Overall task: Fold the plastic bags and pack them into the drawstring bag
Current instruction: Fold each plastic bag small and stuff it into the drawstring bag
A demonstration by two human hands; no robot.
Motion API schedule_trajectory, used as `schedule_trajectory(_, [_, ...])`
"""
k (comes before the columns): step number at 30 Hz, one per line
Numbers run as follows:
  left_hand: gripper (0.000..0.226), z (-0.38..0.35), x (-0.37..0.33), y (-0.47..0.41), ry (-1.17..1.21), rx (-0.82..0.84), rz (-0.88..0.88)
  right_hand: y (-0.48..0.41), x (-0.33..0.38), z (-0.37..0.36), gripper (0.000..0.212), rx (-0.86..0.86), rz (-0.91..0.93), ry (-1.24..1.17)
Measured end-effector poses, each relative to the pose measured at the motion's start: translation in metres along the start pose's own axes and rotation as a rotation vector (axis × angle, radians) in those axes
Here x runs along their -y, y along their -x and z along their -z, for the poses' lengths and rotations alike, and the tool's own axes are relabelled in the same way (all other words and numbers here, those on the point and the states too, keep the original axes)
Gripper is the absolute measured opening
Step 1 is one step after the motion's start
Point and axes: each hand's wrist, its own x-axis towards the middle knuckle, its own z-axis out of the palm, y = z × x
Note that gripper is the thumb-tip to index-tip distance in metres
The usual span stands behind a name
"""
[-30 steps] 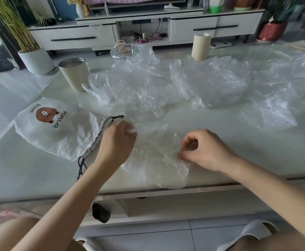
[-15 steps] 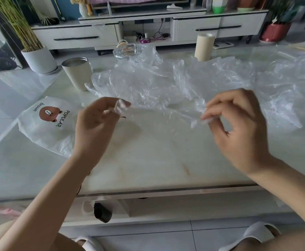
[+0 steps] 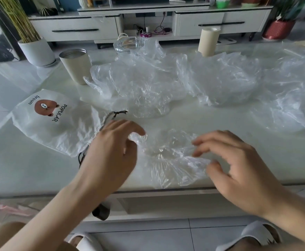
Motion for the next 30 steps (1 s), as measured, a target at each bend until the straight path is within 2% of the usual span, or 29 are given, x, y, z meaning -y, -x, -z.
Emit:
schedule_trajectory(2, [0.040,-0.013,-0.010,0.001,0.018,0.065,-0.070,-0.009,0.007,-0.010,0.025,-0.107,-0.064,-0.083])
schedule_trajectory(5, [0.045,-0.040,-0.005,0.003,-0.087,0.215,-0.139,-0.023,0.014,-0.043,0.031,-0.094,-0.111,-0.013])
schedule_trajectory(8, [0.052,-0.063,0.010,0.007,-0.297,0.356,-0.123,-0.028,0.007,-0.073,0.048,0.058,-0.152,0.213])
schedule_trajectory(11, [0.055,-0.071,0.018,0.011,-0.353,0.356,-0.052,-0.030,-0.008,-0.074,0.079,0.250,-0.208,0.388])
schedule_trajectory(14, [0.064,-0.067,0.021,0.013,-0.407,0.359,-0.004,-0.029,-0.029,-0.059,0.093,0.337,-0.218,0.451])
schedule_trajectory(18, [0.091,-0.058,0.020,0.015,-0.337,0.382,0.106,-0.028,-0.040,-0.047,0.080,0.448,-0.196,0.483])
schedule_trajectory(22, [0.102,-0.055,0.020,0.014,-0.361,0.387,0.119,-0.029,-0.049,-0.046,0.080,0.410,-0.235,0.475])
schedule_trajectory(24, [0.096,-0.053,0.021,0.011,-0.260,0.335,0.078,-0.030,-0.047,-0.044,0.078,0.258,-0.179,0.401])
schedule_trajectory(26, [0.068,-0.050,0.026,0.005,-0.146,0.235,-0.060,-0.029,-0.038,-0.039,0.051,0.045,-0.032,0.281])
schedule_trajectory(27, [0.051,-0.048,0.030,0.003,-0.117,0.179,-0.148,-0.027,-0.035,-0.038,0.040,0.009,0.044,0.205])
schedule_trajectory(28, [0.037,-0.045,0.033,0.001,-0.065,0.137,-0.205,-0.023,-0.029,-0.036,0.033,0.046,0.092,0.116])
schedule_trajectory(30, [0.026,-0.035,0.034,0.001,0.072,0.115,-0.194,-0.015,-0.019,-0.035,0.031,0.186,0.112,0.008])
